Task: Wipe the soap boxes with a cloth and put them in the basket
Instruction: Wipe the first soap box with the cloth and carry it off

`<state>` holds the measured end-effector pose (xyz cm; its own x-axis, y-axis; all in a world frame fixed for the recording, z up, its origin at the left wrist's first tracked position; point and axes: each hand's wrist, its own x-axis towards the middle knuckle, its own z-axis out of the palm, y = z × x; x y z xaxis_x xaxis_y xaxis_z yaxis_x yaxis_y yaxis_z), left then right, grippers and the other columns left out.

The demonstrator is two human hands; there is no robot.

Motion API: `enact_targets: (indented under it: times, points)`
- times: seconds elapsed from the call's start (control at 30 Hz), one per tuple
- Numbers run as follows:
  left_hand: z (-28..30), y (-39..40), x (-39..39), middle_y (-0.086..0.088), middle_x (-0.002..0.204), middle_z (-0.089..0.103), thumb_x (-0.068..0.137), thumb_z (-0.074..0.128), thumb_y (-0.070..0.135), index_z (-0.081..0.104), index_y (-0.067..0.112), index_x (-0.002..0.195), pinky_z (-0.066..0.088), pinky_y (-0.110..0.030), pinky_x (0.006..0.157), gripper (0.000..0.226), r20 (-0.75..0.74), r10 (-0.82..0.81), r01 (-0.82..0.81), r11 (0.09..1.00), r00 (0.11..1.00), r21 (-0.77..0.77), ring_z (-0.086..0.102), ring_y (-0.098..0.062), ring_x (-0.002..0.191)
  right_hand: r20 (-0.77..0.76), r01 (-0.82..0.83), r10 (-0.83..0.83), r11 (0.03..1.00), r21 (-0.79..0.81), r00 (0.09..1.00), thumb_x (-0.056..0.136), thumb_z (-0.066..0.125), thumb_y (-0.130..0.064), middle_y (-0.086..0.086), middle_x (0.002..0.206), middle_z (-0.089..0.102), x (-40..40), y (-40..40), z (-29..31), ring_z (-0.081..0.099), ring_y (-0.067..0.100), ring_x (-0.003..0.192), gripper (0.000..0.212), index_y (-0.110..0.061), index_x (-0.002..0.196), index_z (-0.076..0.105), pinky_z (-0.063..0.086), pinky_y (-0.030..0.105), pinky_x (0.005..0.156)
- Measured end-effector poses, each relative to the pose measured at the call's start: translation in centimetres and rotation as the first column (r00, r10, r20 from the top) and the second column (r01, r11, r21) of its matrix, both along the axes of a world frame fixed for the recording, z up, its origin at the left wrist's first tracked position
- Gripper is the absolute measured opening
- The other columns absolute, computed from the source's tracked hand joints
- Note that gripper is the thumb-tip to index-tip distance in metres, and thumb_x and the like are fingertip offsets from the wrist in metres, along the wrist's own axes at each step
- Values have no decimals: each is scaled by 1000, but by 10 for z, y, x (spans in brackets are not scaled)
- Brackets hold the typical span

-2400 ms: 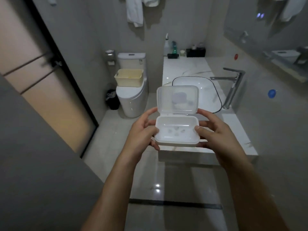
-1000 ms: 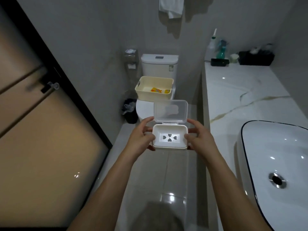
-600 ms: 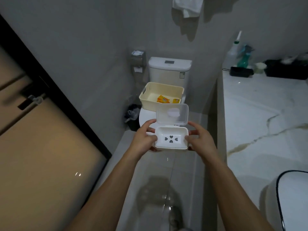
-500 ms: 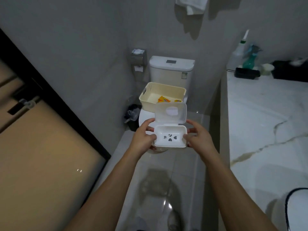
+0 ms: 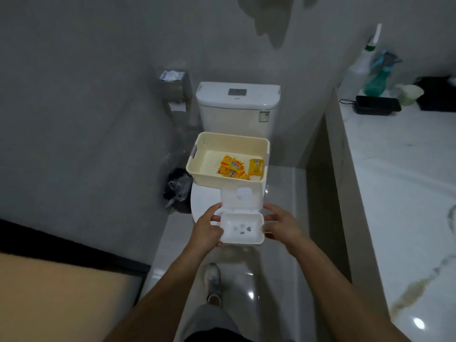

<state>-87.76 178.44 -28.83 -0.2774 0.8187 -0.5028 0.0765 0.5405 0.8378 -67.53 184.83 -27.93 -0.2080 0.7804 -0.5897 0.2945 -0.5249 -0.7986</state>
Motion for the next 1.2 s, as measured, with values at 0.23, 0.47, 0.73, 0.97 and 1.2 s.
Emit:
enact_targets:
  times: [0.23, 0.47, 0.73, 0.97, 1.2]
  points:
    - [-65, 94, -61, -14, 124, 54, 85, 49, -13, 47, 32, 140, 54, -39, 71, 71, 112, -129, 145, 977, 985, -154, 59, -29, 99, 36, 120, -116, 982, -146, 993, 86, 56, 13, 28, 128, 55, -53, 66, -61, 60, 31, 101, 60, -17, 138, 54, 53, 45, 91]
    - [-139, 146, -84, -19, 127, 55, 85, 53, -14, 50, 25, 139, 52, -47, 80, 67, 125, -177, 202, 949, 976, -241, 60, -39, 106, 44, 181, -175, 942, -283, 984, 86, 58, 11, 15, 129, 55, -78, 103, -139, 60, 32, 114, 64, -27, 138, 53, 57, 44, 91]
    - [-226, 177, -81, -13, 133, 53, 84, 51, -12, 46, 25, 146, 51, -51, 98, 72, 71, -177, 191, 924, 982, -332, 55, -32, 119, 34, 158, -157, 908, -389, 987, 85, 54, 17, 12, 119, 60, -81, 141, -234, 60, 32, 114, 66, -22, 137, 52, 55, 44, 93]
    - [-262, 191, -81, -9, 134, 54, 82, 52, -10, 46, 27, 146, 49, -52, 101, 73, 19, -187, 182, 919, 982, -351, 53, -29, 121, 45, 133, -125, 907, -399, 991, 86, 55, 15, 10, 125, 58, -81, 158, -272, 56, 32, 118, 67, -24, 140, 50, 51, 40, 94]
    - [-270, 197, -80, -6, 133, 54, 79, 50, -14, 44, 25, 146, 52, -41, 95, 78, -14, -213, 198, 926, 977, -322, 53, -24, 120, 61, 108, -93, 928, -357, 994, 88, 58, 10, 12, 128, 56, -81, 161, -283, 57, 27, 111, 67, -23, 145, 48, 49, 38, 95]
